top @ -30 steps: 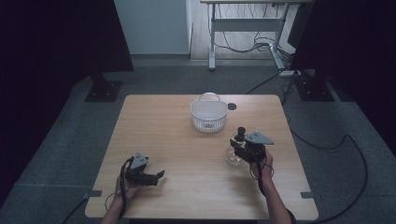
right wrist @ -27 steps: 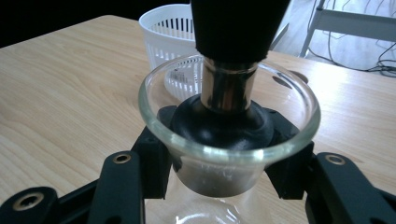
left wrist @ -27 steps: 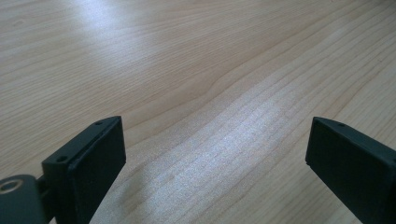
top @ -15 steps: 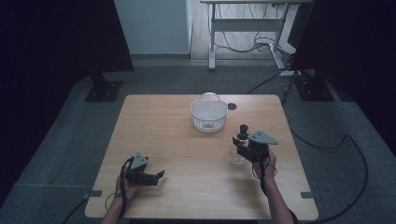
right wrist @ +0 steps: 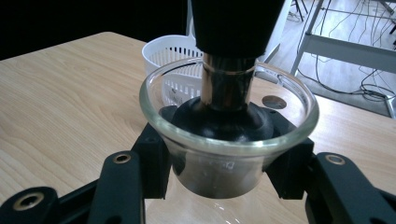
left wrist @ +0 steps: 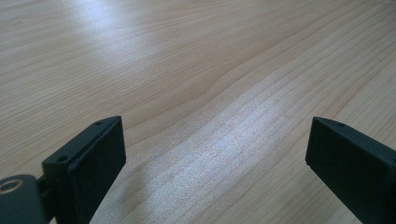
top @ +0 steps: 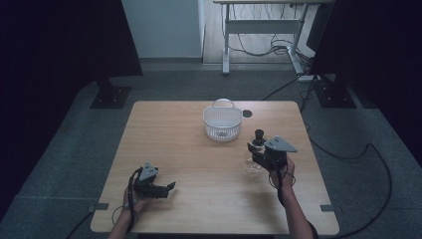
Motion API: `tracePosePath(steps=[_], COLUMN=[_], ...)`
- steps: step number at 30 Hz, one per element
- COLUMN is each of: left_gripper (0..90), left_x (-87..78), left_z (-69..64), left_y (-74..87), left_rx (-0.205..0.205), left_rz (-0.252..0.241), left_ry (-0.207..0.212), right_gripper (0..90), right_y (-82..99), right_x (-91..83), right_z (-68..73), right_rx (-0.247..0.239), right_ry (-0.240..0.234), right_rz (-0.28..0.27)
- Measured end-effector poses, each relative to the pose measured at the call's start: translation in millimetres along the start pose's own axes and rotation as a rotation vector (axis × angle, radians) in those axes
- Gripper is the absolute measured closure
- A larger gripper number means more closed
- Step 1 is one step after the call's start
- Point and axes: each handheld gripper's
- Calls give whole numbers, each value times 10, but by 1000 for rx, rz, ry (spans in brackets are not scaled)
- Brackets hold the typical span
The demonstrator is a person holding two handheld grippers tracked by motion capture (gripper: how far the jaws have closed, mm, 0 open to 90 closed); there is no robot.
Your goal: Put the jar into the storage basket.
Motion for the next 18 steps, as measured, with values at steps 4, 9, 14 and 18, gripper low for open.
tracePosePath(steps=[4, 9, 14, 18], left_gripper=[48, 48, 48, 48], left_x=[0, 0, 0, 0], left_z=[1, 0, 1, 1], left_y=[0, 0, 0, 0], left_rx=[0, -1, -1, 1], left_rz=[0, -1, -1, -1], left_ry=[1, 1, 1, 1], right_gripper=[485, 485, 485, 485], right_y=[-48, -126, -214, -274], right_x=[2, -6, -16, -21], right_z=[10, 17, 18, 23], right_rx=[-6, -13, -21, -28], right_ry=[0, 1, 4, 5], right_rz=[-9, -22, -35, -44])
Point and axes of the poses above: each handheld gripper's, and its own axes: x roughly forward along the jaws, y roughly out of its underside, z roughly to its left, and after that the axes turned 3 degrees about y, right-handed
